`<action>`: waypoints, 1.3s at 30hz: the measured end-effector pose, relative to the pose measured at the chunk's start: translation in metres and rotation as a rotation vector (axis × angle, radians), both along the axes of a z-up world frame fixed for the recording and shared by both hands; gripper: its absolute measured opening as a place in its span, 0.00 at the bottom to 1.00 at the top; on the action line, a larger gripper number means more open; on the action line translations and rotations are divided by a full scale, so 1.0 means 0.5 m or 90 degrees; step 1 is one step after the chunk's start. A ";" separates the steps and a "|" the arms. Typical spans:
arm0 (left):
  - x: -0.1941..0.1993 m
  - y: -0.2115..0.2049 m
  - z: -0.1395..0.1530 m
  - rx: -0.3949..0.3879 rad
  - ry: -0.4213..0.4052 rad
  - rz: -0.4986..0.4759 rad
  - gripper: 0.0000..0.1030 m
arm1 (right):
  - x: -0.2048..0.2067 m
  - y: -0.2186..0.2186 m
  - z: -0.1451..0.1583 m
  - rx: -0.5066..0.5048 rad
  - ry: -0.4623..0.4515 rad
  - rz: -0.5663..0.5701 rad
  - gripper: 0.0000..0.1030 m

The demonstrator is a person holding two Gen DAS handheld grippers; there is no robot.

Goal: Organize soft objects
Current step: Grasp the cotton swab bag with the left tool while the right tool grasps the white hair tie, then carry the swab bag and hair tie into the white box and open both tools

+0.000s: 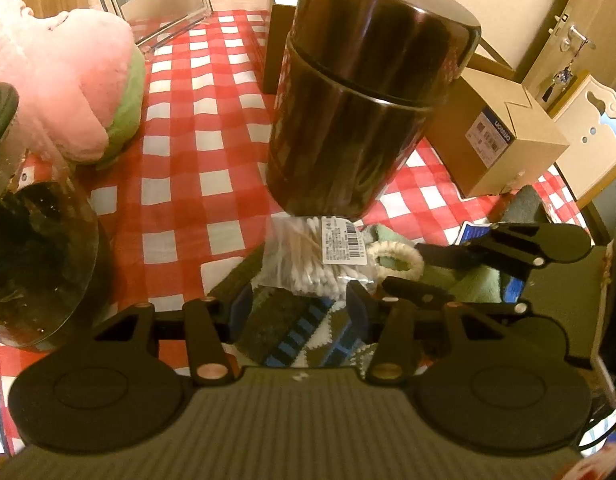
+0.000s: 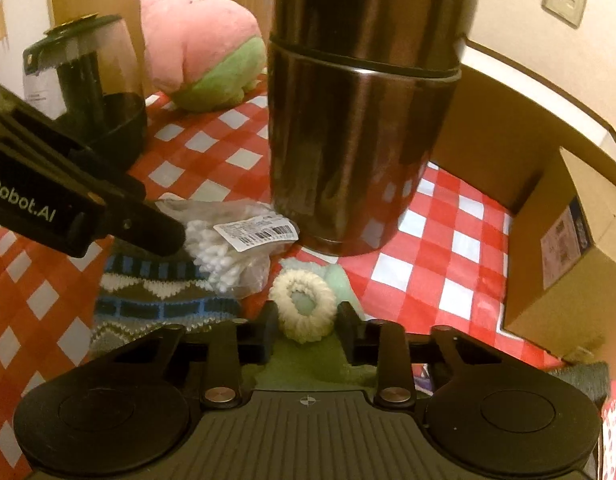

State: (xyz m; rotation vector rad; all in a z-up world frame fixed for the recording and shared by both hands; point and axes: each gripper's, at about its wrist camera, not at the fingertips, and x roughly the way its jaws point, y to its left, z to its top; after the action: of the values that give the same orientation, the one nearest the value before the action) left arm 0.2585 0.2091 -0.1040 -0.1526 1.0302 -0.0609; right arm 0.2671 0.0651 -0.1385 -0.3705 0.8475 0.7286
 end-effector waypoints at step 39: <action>0.023 -0.026 -0.010 0.046 -0.044 -0.030 0.31 | 0.008 -0.139 0.094 0.160 0.084 -0.203 0.15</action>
State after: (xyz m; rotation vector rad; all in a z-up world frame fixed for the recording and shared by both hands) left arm 0.2699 0.1962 -0.1091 -0.0593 0.9653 -0.0715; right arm 0.2709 -0.0043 -0.0918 0.0399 0.9011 0.5566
